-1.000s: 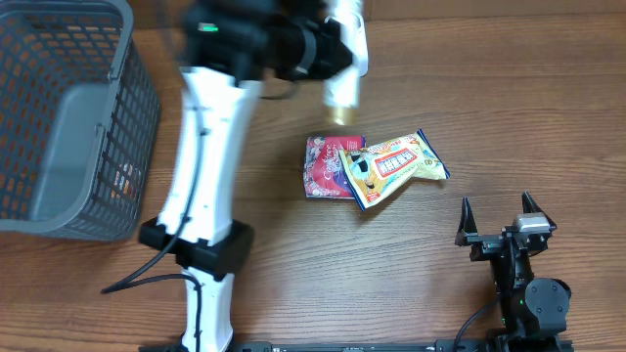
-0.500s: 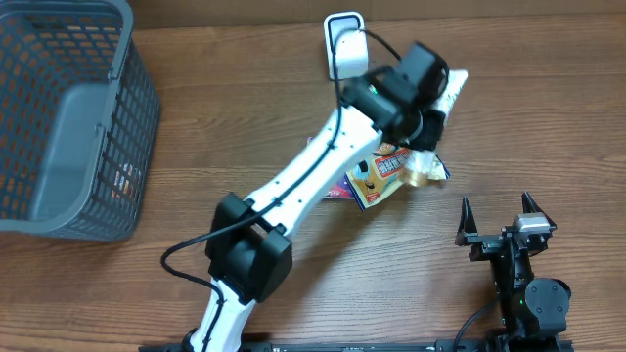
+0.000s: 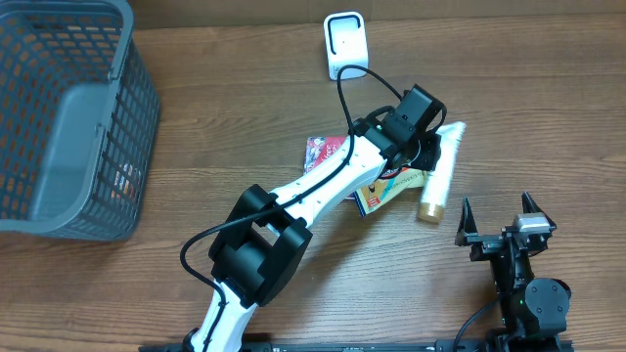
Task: Scan the item barcode
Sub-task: 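Carry the Pantene tube over and release it right of the pouch, then move the left gripper back into the basket above the Kleenex pack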
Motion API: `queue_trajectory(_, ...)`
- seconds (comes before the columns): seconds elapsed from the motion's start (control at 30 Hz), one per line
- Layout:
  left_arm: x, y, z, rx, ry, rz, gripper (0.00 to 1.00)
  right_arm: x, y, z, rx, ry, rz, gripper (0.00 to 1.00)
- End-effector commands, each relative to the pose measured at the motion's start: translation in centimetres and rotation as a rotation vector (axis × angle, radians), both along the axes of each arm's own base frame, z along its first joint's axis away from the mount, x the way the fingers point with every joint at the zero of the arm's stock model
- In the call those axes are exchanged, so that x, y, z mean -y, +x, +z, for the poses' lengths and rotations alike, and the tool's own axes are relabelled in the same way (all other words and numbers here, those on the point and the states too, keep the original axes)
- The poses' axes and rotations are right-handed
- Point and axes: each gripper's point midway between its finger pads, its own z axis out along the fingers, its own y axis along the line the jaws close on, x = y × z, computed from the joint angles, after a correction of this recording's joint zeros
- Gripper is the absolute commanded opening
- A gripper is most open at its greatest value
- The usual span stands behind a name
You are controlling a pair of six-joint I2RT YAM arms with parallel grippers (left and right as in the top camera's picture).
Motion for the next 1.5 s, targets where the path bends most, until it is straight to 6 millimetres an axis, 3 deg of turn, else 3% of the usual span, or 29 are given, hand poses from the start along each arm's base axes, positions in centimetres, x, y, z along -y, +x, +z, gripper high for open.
queue_trajectory(0.0, -0.3, 1.0, 1.9, 0.075, 0.0, 0.031, 0.59, 0.0, 0.0, -0.1, 0.005, 0.004, 0.0, 1.0)
queue_trajectory(0.17, 0.3, 2.2, 5.3, 0.138, -0.048, 0.026, 0.63, 0.0, 0.0, -0.1, 0.005, 0.004, 0.0, 1.0)
queue_trajectory(0.33, -0.4, 3.1, 12.0, 0.248, -0.105, 0.012, 0.72, 0.0, 0.0, -0.1, 0.005, 0.004, 0.0, 1.0)
queue_trajectory(0.47, -3.0, 3.1, 18.5, 0.36, -0.138, 0.006, 0.76, 0.0, 0.0, -0.1, 0.005, 0.004, 0.0, 1.0)
queue_trajectory(0.57, -6.2, 2.7, 23.0, 0.437, -0.146, 0.018, 0.82, 0.0, 0.0, -0.1, 0.005, 0.004, 0.0, 1.0)
queue_trajectory(0.67, -10.9, 2.4, 26.8, 0.492, -0.132, 0.086, 0.87, 0.0, 0.0, -0.1, 0.005, 0.004, 0.0, 1.0)
queue_trajectory(0.77, -17.5, 2.0, 29.6, 0.52, -0.086, 0.207, 0.92, 0.0, 0.0, -0.1, 0.005, 0.004, 0.0, 1.0)
queue_trajectory(1.03, -38.3, -1.7, 31.5, 0.443, 0.052, 0.65, 0.99, 0.0, 0.0, -0.1, 0.005, 0.004, 0.0, 1.0)
queue_trajectory(1.3, -50.3, -6.1, 35.1, 0.529, -0.015, 0.959, 1.0, 0.0, 0.0, -0.1, 0.005, 0.004, 0.0, 1.0)
queue_trajectory(1.47, -57.2, -7.9, 33.5, 0.488, 0.108, 1.19, 1.0, 0.0, 0.0, -0.1, 0.005, 0.004, 0.0, 1.0)
